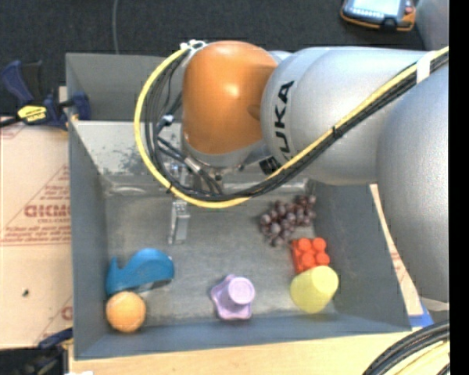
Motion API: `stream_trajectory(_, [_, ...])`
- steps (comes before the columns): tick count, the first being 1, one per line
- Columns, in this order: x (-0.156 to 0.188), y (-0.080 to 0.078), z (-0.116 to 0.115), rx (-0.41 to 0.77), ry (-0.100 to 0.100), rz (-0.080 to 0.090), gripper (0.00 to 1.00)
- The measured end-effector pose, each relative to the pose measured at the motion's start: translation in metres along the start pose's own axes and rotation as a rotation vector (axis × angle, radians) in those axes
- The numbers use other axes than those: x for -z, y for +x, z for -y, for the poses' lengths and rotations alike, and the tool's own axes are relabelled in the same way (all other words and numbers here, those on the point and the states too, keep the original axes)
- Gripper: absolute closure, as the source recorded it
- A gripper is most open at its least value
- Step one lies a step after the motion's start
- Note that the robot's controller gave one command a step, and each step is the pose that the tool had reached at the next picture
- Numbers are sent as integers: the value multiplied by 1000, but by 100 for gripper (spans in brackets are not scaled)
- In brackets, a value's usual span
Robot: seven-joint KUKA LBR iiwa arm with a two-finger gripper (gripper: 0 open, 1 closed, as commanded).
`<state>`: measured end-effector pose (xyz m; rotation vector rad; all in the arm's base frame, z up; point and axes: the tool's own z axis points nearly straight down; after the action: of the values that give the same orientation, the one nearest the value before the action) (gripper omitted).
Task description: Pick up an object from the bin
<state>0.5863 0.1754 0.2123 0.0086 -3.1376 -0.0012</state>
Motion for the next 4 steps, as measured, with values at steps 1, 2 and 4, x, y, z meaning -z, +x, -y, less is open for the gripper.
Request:
stream_trajectory(1, [5, -1, 1, -5, -1, 7, 0])
stream_trajectory(2, [-66, 49, -48, 267, -1, -1, 0])
stream_trajectory(4, [-92, 61, -42, 252, -1, 0, 0])
